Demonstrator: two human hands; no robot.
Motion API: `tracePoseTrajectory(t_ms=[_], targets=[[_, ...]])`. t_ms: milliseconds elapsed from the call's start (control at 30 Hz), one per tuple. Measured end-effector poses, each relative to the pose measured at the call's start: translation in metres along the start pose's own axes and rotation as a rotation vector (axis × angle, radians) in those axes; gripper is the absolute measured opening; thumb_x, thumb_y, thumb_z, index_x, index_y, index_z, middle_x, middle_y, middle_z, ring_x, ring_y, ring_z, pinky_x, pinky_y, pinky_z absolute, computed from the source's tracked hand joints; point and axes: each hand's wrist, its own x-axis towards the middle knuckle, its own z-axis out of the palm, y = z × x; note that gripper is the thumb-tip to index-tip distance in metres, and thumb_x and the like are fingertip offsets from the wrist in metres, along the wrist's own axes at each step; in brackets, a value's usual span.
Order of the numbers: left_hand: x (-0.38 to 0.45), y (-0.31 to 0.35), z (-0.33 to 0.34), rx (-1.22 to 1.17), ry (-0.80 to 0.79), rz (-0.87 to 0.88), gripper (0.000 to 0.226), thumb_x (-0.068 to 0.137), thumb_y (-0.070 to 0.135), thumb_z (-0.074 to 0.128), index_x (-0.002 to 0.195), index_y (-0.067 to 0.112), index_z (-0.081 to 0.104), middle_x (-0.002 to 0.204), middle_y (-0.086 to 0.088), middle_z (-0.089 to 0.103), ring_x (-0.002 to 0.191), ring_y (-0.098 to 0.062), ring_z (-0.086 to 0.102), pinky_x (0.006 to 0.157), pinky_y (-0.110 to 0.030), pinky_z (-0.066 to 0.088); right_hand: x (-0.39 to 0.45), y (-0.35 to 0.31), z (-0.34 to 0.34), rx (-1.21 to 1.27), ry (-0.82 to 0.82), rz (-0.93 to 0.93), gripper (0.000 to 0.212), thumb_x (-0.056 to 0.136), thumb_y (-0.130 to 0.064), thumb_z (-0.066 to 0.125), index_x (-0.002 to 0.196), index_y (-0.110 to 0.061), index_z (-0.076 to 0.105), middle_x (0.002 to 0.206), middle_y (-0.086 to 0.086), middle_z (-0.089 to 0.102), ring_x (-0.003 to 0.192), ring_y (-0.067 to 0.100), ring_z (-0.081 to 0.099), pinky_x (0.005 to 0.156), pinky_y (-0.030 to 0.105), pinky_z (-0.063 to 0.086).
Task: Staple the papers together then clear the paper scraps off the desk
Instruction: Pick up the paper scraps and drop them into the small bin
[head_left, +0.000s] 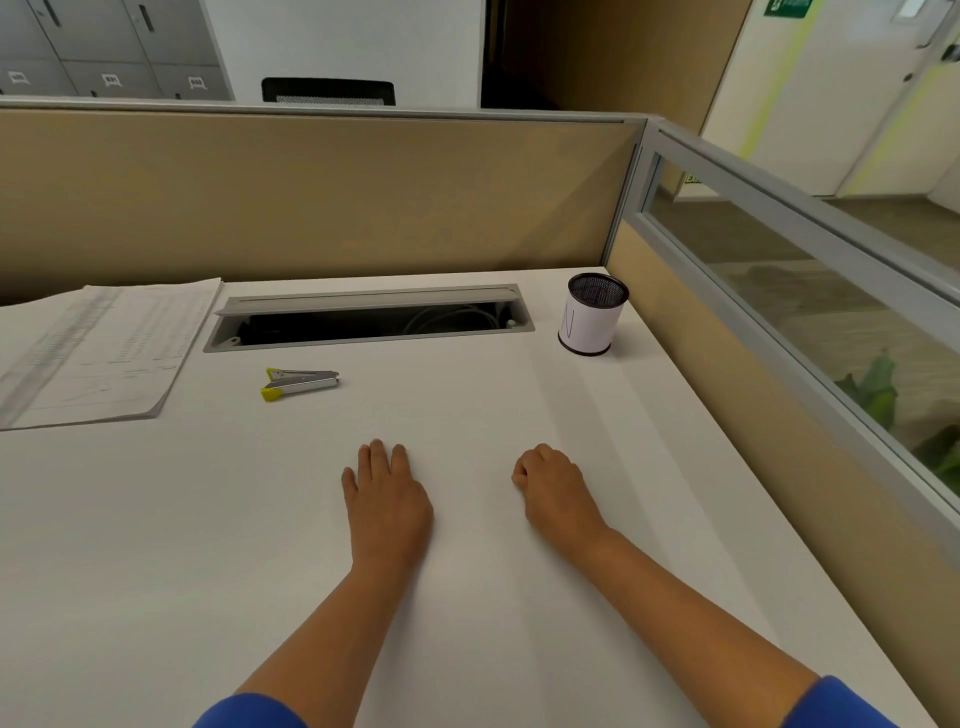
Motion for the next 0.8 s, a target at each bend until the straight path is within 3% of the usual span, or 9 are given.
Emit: tracePoseTrajectory(t_ms=[100, 233, 467, 600, 700, 800], targets=[[0.0, -0.001, 0.001, 0.001, -0.006, 0.004, 0.049, 0.092, 0.012, 0.03, 0.141, 0.006, 0.03, 0.152, -0.016, 0.024, 0.143, -0.03, 0.014, 0.116, -0.046, 0.01, 0.0, 0.004, -0.006, 0.289, 0.041, 0.116, 0.019, 0.091, -0.001, 0.037, 0.077, -0.012, 0.043, 0.086, 0.002, 0.05, 0.077, 0.017, 0.044, 0.064, 0.022, 0.034], [0.001, -0.001, 0.002, -0.007, -0.006, 0.015, 0.049, 0.091, 0.01, 0.033, 0.139, 0.004, 0.033, 0.149, -0.019, 0.028, 0.141, -0.033, 0.017, 0.115, -0.048, 0.013, -0.002, 0.012, -0.017, 0.681, 0.17, 0.32, 0.014, 0.092, -0.005, 0.044, 0.08, -0.008, 0.052, 0.076, -0.002, 0.057, 0.071, 0.011, 0.054, 0.059, 0.01, 0.042], [0.001, -0.003, 0.006, 0.012, 0.013, 0.014, 0.049, 0.088, 0.007, 0.036, 0.136, 0.003, 0.037, 0.147, -0.02, 0.033, 0.14, -0.034, 0.022, 0.114, -0.05, 0.016, 0.002, 0.021, -0.026, 0.899, 0.188, 0.443, 0.013, 0.077, -0.004, 0.065, 0.072, -0.011, 0.056, 0.072, 0.005, 0.063, 0.07, 0.018, 0.059, 0.06, 0.021, 0.045], [0.001, -0.003, 0.005, 0.008, -0.003, 0.018, 0.051, 0.09, 0.009, 0.033, 0.14, 0.005, 0.03, 0.151, -0.018, 0.025, 0.142, -0.032, 0.015, 0.115, -0.048, 0.011, 0.005, 0.021, -0.024, 0.737, 0.076, 0.358, 0.015, 0.08, -0.005, 0.061, 0.091, -0.016, 0.063, 0.07, 0.001, 0.059, 0.064, 0.011, 0.056, 0.062, 0.021, 0.044], [0.002, -0.003, 0.004, 0.0, 0.001, 0.019, 0.051, 0.091, 0.01, 0.03, 0.142, 0.007, 0.026, 0.153, -0.016, 0.021, 0.143, -0.031, 0.011, 0.116, -0.046, 0.009, 0.007, 0.019, -0.02, 0.481, 0.024, 0.226, 0.014, 0.084, -0.011, 0.062, 0.093, -0.013, 0.072, 0.084, -0.004, 0.068, 0.077, 0.006, 0.062, 0.071, 0.01, 0.045], [0.002, -0.002, 0.003, 0.006, -0.003, 0.021, 0.051, 0.09, 0.01, 0.03, 0.141, 0.006, 0.027, 0.152, -0.017, 0.022, 0.143, -0.031, 0.012, 0.116, -0.047, 0.009, 0.009, 0.014, -0.026, 0.285, -0.024, 0.117, 0.014, 0.084, -0.018, 0.062, 0.09, -0.011, 0.072, 0.093, 0.0, 0.072, 0.085, 0.012, 0.064, 0.078, 0.019, 0.047]])
